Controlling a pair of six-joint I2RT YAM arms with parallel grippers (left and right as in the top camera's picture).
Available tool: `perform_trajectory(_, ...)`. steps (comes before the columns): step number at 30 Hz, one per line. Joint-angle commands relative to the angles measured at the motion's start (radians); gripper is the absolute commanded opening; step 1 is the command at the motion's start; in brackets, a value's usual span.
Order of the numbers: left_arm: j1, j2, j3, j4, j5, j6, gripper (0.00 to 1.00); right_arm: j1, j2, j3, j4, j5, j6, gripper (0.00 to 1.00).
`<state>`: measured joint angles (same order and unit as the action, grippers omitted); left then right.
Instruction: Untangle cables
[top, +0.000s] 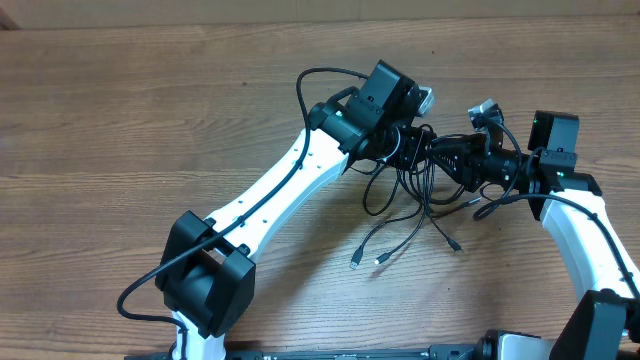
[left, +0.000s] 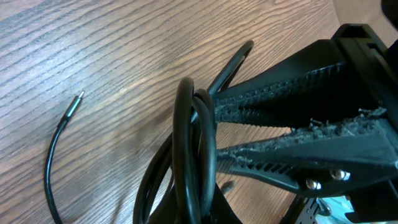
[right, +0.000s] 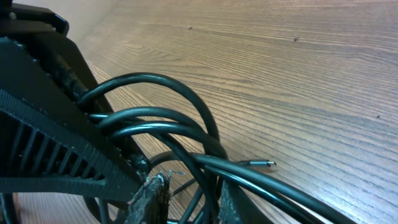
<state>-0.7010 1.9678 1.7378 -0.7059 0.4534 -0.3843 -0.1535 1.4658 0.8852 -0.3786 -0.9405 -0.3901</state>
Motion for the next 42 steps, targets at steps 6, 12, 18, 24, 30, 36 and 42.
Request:
perform_trajectory(6, -0.006, -0.002, 0.001, 0.0, 0.054, 0.002, 0.04, 0.01, 0.001, 0.013, 0.014, 0.008, -0.011, 0.22)
perform_trajectory(12, -0.013, -0.002, 0.002, 0.008, 0.089, 0.003, 0.04, 0.01, 0.001, 0.013, 0.024, 0.008, -0.011, 0.17)
perform_trajectory(18, -0.013, -0.002, 0.002, 0.021, 0.089, 0.003, 0.04, 0.01, 0.001, 0.013, 0.023, 0.008, -0.011, 0.04)
perform_trajectory(24, -0.013, -0.002, 0.002, 0.026, 0.073, 0.002, 0.04, 0.01, 0.001, 0.013, 0.021, 0.008, -0.006, 0.04)
perform_trajectory(30, -0.01, -0.002, 0.002, 0.016, -0.066, -0.085, 0.04, 0.005, 0.001, 0.013, -0.013, 0.126, 0.13, 0.04)
perform_trajectory(36, -0.01, -0.002, 0.002, -0.012, -0.192, -0.245, 0.04, 0.005, 0.001, 0.013, -0.05, 0.454, 0.344, 0.04)
perform_trajectory(42, -0.01, -0.002, 0.002, -0.024, -0.195, -0.244, 0.04, -0.003, 0.001, 0.013, -0.059, 0.584, 0.446, 0.04)
